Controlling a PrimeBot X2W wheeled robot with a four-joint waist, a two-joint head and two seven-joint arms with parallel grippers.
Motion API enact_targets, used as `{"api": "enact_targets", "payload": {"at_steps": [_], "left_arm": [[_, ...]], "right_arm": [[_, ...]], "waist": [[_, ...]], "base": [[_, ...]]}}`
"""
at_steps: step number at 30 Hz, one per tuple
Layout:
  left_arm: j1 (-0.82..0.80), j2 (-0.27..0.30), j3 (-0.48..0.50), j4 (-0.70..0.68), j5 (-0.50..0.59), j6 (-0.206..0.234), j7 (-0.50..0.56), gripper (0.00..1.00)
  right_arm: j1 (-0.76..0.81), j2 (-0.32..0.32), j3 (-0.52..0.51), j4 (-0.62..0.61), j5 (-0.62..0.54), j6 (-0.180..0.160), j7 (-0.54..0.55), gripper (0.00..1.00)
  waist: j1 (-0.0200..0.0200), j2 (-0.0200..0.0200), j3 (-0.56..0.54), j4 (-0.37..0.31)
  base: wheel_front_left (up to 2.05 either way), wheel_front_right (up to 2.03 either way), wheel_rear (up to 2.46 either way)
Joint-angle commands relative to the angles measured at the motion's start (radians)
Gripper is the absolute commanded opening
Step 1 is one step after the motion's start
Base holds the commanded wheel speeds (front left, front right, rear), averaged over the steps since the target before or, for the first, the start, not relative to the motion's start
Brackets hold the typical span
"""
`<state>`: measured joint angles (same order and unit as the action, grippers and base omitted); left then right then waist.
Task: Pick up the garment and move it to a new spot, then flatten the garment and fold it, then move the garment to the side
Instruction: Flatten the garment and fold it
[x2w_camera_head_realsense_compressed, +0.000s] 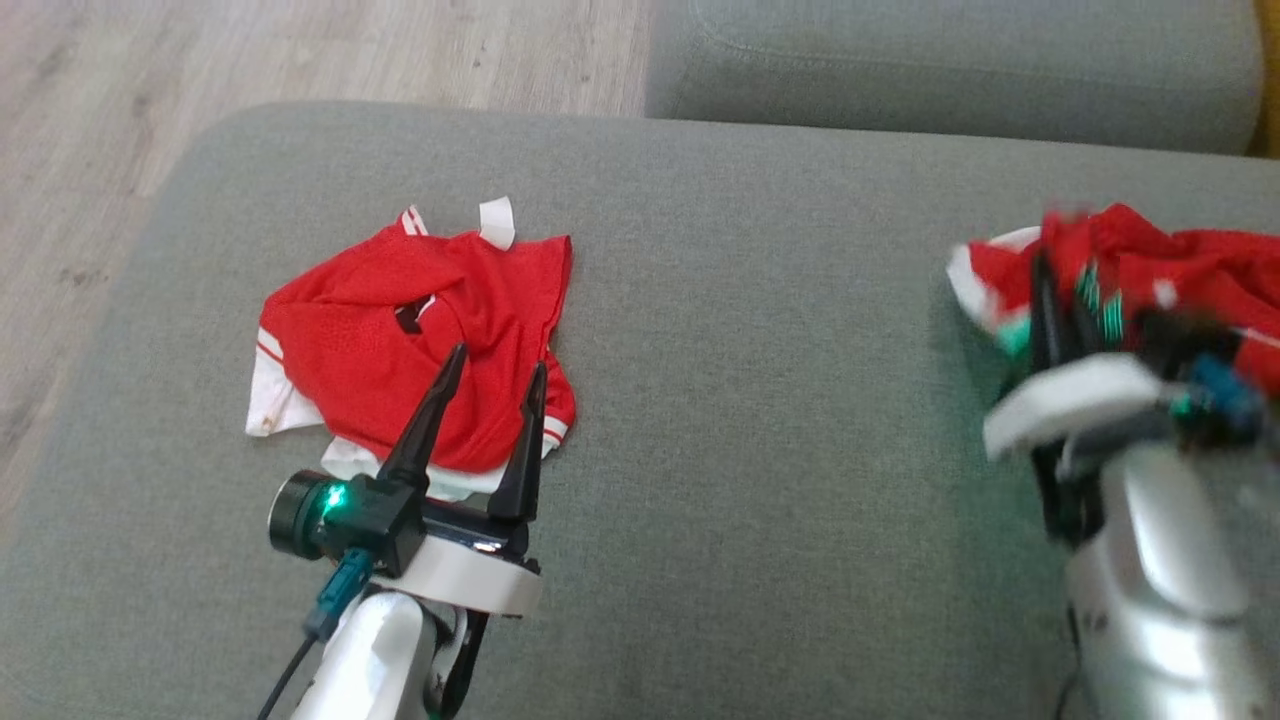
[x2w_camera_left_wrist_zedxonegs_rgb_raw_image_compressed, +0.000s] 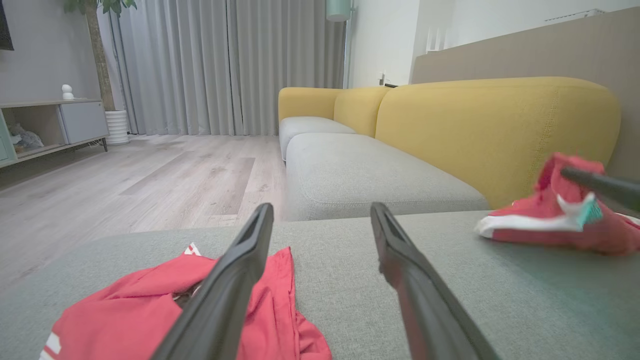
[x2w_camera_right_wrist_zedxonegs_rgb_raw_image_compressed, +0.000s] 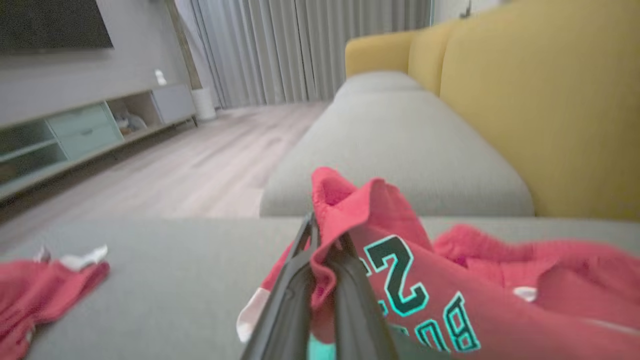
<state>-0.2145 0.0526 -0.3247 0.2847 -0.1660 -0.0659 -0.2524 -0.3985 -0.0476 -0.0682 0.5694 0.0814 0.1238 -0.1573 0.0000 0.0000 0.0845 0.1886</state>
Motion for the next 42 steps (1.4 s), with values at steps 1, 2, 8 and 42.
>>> {"api": "enact_targets", "payload": {"at_steps": [1,2,8,42], "left_arm": [[-0.019,0.001,0.028,-0.029,0.006,-0.004,-0.009,1.00],[-0.017,0.001,0.028,-0.029,0.006,-0.004,-0.009,1.00],[-0.006,0.001,0.024,-0.027,0.002,-0.008,-0.009,1.00],[0.002,0.024,0.016,-0.046,0.011,0.002,-0.009,1.00]], "right_arm": [[-0.075,-0.003,0.027,-0.058,0.002,0.007,0.004,0.00],[-0.101,-0.003,0.029,-0.079,0.008,0.007,0.020,0.00],[-0.301,-0.003,0.117,-0.081,0.062,0.007,0.091,0.00],[0.295,-0.032,-0.193,-0.315,-0.022,0.007,0.331,1.00]], "waist": [[0.0000,0.0000,-0.009,0.001],[0.0000,0.0000,-0.012,0.002],[0.0000,0.0000,-0.047,0.027],[0.0000,0.0000,-0.053,-0.112]], "base": [[0.00,0.00,0.00],[0.00,0.00,0.00],[0.00,0.00,0.00],[0.00,0.00,0.00]]}}
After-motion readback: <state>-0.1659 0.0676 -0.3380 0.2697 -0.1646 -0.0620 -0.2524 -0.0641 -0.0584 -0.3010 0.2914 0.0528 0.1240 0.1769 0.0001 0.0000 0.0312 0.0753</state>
